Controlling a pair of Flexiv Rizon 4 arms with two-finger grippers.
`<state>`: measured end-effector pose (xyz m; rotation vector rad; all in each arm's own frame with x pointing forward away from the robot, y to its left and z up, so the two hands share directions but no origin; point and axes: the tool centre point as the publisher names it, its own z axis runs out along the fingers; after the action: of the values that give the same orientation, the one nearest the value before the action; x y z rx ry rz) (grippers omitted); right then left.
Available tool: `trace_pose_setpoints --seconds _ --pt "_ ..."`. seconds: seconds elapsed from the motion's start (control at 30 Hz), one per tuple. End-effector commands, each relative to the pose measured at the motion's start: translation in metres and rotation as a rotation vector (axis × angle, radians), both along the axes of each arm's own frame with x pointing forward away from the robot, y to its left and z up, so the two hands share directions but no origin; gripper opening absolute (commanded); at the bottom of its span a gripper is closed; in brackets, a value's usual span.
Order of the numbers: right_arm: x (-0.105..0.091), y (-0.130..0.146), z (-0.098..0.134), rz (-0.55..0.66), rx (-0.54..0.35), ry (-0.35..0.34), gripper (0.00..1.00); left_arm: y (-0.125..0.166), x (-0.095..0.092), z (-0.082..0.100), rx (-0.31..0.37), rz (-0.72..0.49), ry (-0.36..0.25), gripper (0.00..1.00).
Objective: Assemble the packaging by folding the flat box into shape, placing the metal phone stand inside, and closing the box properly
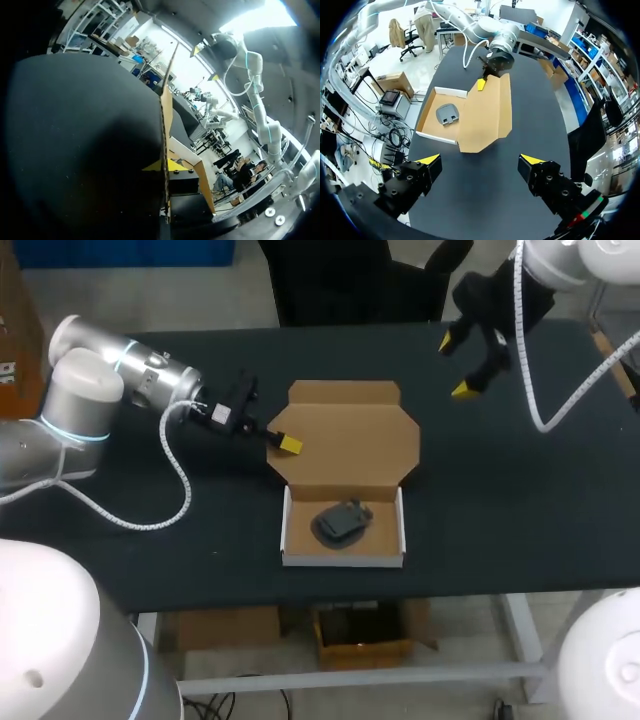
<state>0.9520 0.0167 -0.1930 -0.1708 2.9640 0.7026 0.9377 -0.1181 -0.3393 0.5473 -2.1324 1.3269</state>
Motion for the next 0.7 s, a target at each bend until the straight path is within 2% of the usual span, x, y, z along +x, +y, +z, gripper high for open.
trace_pose_setpoints --seconds 0.03,0.27,0.7 --pt "0.005 0.005 0.003 0.029 -0.012 0.046 1.00 -0.002 -0.011 0.002 0.072 0.087 -0.088 0.00" --pt "0.010 0.016 0.005 0.056 -0.026 0.068 1.00 -0.003 -0.018 0.002 0.071 0.122 -0.184 0.00" --pt "0.013 0.023 0.007 0.079 -0.034 0.075 1.00 -0.002 -0.026 0.006 0.052 0.175 -0.299 0.00"
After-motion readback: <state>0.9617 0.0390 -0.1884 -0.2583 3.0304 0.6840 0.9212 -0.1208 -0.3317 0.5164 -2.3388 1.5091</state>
